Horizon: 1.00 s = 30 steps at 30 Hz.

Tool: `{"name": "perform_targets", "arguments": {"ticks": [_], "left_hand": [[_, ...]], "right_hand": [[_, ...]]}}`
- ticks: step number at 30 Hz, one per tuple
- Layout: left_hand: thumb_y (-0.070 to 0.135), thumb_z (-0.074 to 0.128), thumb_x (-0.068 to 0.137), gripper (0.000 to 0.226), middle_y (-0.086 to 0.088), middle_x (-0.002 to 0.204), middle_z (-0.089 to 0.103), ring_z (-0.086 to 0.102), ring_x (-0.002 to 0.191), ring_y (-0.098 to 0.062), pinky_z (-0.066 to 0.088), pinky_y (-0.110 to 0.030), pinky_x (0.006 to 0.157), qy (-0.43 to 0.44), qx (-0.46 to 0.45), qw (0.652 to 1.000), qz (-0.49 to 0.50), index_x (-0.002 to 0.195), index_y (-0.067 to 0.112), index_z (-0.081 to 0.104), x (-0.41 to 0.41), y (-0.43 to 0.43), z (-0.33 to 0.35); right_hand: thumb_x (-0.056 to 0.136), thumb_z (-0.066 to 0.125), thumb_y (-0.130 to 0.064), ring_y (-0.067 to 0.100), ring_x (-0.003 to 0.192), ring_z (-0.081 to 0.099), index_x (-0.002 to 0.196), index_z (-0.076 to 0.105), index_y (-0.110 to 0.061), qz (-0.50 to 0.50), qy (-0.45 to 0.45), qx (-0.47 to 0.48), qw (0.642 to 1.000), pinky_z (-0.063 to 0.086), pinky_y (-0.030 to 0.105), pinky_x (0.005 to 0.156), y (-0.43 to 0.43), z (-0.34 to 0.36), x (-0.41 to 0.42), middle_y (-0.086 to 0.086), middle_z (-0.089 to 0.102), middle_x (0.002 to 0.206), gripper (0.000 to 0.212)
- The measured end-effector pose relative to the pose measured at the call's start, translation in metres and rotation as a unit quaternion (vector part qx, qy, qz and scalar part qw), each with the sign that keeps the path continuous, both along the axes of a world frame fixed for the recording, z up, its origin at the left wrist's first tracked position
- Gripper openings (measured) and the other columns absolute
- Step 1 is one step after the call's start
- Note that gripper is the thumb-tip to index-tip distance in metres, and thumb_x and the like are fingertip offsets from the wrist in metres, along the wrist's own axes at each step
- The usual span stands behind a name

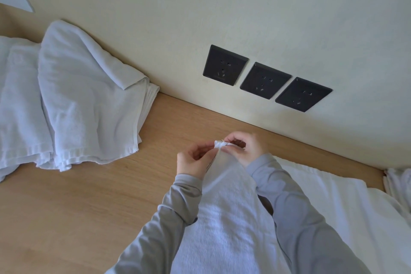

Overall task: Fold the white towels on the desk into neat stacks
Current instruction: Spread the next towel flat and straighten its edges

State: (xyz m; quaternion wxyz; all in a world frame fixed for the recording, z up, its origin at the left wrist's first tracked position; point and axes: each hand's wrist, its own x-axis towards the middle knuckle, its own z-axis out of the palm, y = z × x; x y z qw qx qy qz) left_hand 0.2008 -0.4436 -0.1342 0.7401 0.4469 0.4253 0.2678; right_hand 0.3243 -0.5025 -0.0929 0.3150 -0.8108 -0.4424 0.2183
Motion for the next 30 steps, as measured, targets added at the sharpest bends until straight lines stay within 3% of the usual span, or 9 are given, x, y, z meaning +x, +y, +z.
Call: {"name": "perform_targets", "arguments": {"ticks": [6,9,11,14,17,20,22,27,30], "left_hand": [[0.002,0.073,0.076,0.014,0.002,0.063,0.068,0.061,0.051,0.001,0.048,-0.012,0.051,0.017,-0.028,0.999,0.018,0.073,0.015,0.068,0.002,0.003,0.0],[0.002,0.072,0.077,0.015,0.002,0.061,0.066,0.059,0.049,0.001,0.048,-0.012,0.05,0.026,-0.034,0.999,0.025,0.071,0.015,0.068,0.002,0.005,-0.001],[0.001,0.071,0.077,0.016,0.002,0.062,0.066,0.059,0.05,-0.001,0.049,-0.013,0.052,0.033,-0.032,0.998,0.03,0.071,0.015,0.067,0.002,0.008,-0.001],[0.0,0.072,0.075,0.018,0.005,0.06,0.068,0.06,0.054,-0.004,0.051,-0.015,0.057,0.029,-0.024,0.999,0.007,0.069,0.016,0.069,0.002,0.01,0.0],[-0.001,0.073,0.074,0.018,0.008,0.057,0.069,0.062,0.054,-0.001,0.051,-0.014,0.057,0.016,-0.011,1.0,-0.015,0.066,0.016,0.07,0.0,0.01,0.002],[-0.003,0.073,0.073,0.021,0.009,0.058,0.069,0.063,0.056,-0.001,0.051,-0.014,0.058,0.012,0.012,0.999,-0.03,0.065,0.016,0.07,-0.004,0.012,0.001],[-0.004,0.073,0.073,0.022,0.009,0.057,0.069,0.063,0.056,-0.001,0.051,-0.014,0.058,0.01,0.023,0.999,-0.035,0.064,0.016,0.07,-0.006,0.013,0.002],[-0.001,0.071,0.076,0.02,0.009,0.061,0.07,0.064,0.061,-0.003,0.053,-0.019,0.066,0.003,0.023,0.998,-0.051,0.066,0.017,0.071,-0.01,0.013,0.004],[0.006,0.068,0.081,0.011,0.001,0.079,0.072,0.066,0.075,-0.009,0.054,-0.023,0.076,-0.011,0.015,0.995,-0.095,0.079,0.016,0.071,-0.02,0.013,0.005]], "right_hand": [[0.073,0.073,-0.001,0.011,0.068,0.053,0.074,0.061,-0.009,-0.005,-0.009,0.06,0.998,0.039,0.008,0.062,-0.005,-0.007,-0.006,-0.008,0.057,0.069,0.014],[0.072,0.073,0.004,0.021,0.074,0.06,0.07,0.061,0.001,-0.003,-0.03,0.098,0.995,0.048,0.023,0.07,-0.009,-0.007,-0.007,0.007,0.065,0.076,0.013],[0.07,0.074,0.005,0.019,0.082,0.061,0.07,0.062,0.002,-0.002,-0.009,0.1,0.995,0.049,0.023,0.076,-0.013,-0.004,-0.006,0.01,0.067,0.086,0.013],[0.072,0.073,0.003,0.011,0.094,0.059,0.071,0.061,-0.004,0.034,0.02,0.049,0.998,0.043,0.008,0.083,-0.011,0.002,-0.002,0.0,0.064,0.098,0.014],[0.077,0.071,-0.004,0.013,0.097,0.06,0.071,0.053,-0.015,0.063,0.026,-0.015,0.998,0.044,0.021,0.091,-0.002,0.007,0.003,0.0,0.066,0.095,0.022],[0.078,0.071,-0.006,0.014,0.08,0.057,0.067,0.047,-0.025,0.096,0.033,-0.068,0.992,0.042,0.025,0.08,0.004,0.011,0.005,-0.006,0.058,0.074,0.032],[0.078,0.071,-0.005,0.016,0.077,0.054,0.069,0.046,-0.027,0.116,0.03,-0.083,0.989,0.043,0.028,0.075,0.006,0.013,0.007,-0.008,0.054,0.071,0.034],[0.08,0.069,-0.004,0.021,0.081,0.061,0.106,0.06,-0.011,0.118,0.05,-0.097,0.987,0.048,0.031,0.081,0.008,0.011,0.003,0.002,0.063,0.08,0.028],[0.081,0.067,0.0,0.028,0.086,0.062,0.096,0.067,0.0,0.09,0.023,-0.066,0.993,0.048,0.028,0.081,0.004,0.012,0.0,0.016,0.067,0.09,0.016]]}}
